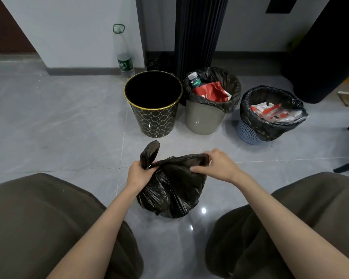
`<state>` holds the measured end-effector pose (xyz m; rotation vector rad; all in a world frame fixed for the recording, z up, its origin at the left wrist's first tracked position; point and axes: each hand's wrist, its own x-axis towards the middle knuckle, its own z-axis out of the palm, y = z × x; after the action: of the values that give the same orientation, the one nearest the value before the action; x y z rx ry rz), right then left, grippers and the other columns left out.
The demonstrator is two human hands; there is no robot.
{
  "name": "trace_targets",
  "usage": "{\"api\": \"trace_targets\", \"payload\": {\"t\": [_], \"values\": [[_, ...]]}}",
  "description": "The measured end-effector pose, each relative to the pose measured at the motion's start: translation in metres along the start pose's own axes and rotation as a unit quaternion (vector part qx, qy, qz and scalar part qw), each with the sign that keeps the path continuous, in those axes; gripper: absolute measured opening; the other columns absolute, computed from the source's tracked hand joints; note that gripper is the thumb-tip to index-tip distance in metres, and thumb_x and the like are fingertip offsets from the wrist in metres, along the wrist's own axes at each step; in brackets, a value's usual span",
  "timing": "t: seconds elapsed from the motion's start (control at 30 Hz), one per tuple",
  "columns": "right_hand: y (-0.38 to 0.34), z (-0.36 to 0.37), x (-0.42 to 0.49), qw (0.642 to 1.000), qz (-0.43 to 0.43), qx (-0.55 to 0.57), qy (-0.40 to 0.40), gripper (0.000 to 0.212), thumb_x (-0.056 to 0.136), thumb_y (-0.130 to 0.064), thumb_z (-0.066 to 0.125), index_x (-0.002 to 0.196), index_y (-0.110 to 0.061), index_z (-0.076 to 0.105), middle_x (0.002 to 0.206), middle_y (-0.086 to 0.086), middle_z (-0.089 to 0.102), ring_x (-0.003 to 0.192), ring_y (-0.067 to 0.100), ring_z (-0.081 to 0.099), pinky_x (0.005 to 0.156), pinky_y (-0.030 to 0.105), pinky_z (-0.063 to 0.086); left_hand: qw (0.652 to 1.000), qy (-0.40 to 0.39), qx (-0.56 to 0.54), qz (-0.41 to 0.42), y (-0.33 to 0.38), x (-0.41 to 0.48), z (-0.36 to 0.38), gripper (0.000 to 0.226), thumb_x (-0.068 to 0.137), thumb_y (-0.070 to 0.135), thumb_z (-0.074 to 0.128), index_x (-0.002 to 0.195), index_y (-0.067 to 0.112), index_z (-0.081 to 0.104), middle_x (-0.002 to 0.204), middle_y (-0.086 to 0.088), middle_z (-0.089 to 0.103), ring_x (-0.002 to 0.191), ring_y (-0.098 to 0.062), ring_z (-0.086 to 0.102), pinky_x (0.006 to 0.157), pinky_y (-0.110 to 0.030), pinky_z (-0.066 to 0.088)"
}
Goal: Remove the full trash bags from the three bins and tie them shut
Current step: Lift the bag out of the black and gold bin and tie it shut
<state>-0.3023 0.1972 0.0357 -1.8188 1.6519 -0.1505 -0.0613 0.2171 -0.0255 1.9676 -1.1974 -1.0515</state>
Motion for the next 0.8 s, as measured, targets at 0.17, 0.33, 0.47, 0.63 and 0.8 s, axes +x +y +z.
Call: {"api": "trace_targets", "payload": {"t": [0.17, 0.33, 0.47, 0.63, 0.8], "values": [[0.003, -0.005, 0.003, 0.997, 0.01, -0.044, 0.057, 0.008, 0.089, -0.021, 0.056, 0.088, -0.017, 0.063, 0.084, 0.002, 0.064, 0.087, 0.025, 0.062, 0.074, 0.036, 0.05, 1.0, -0.005, 0.002, -0.001, 0.0, -0.002, -0.004, 0.016, 0.079, 0.023, 0.071, 0.089, 0.011, 0.076, 0.088, -0.008, 0.074, 0.088, -0.018, 0.067, 0.082, -0.038, 0.053], [-0.013, -0.012, 0.002, 0.955, 0.048, 0.275, 0.101, 0.016, 0.092, -0.013, 0.051, 0.079, -0.009, 0.061, 0.073, 0.008, 0.066, 0.054, 0.014, 0.06, 0.066, 0.032, 0.05, 1.0, -0.012, 0.019, 0.001, 0.0, -0.004, -0.002, 0.024, 0.078, 0.026, 0.074, 0.089, 0.005, 0.075, 0.088, -0.012, 0.073, 0.085, -0.02, 0.066, 0.079, -0.036, 0.05], [-0.019, -0.009, -0.002, 0.856, 0.074, 0.5, 0.104, 0.009, 0.093, -0.012, 0.056, 0.087, -0.017, 0.059, 0.075, 0.0, 0.068, 0.062, 0.01, 0.058, 0.069, 0.022, 0.05, 1.0, -0.006, -0.003, -0.011, 0.003, -0.005, -0.003, 0.017, 0.079, 0.023, 0.073, 0.09, 0.01, 0.076, 0.087, -0.01, 0.073, 0.08, -0.015, 0.062, 0.073, -0.031, 0.047], [-0.006, -0.001, -0.002, 0.73, 0.118, 0.655, 0.157, 0.019, 0.093, -0.025, 0.056, 0.109, -0.015, 0.053, 0.098, 0.002, 0.064, 0.09, 0.016, 0.059, 0.081, 0.027, 0.049, 0.999, -0.007, -0.044, -0.032, 0.006, -0.007, -0.004, 0.016, 0.081, 0.016, 0.071, 0.096, 0.013, 0.075, 0.089, -0.005, 0.072, 0.082, -0.013, 0.062, 0.073, -0.024, 0.045], [0.007, 0.047, -0.014, 0.904, 0.111, 0.406, 0.067, 0.096, 0.063, -0.067, 0.071, 0.142, -0.025, 0.037, 0.138, -0.006, 0.042, 0.128, 0.014, 0.039, 0.11, 0.036, 0.033, 0.994, -0.025, -0.092, -0.055, 0.01, -0.007, -0.005, 0.016, 0.081, 0.013, 0.071, 0.097, 0.011, 0.074, 0.091, -0.004, 0.07, 0.089, -0.017, 0.064, 0.081, -0.026, 0.05]]}}
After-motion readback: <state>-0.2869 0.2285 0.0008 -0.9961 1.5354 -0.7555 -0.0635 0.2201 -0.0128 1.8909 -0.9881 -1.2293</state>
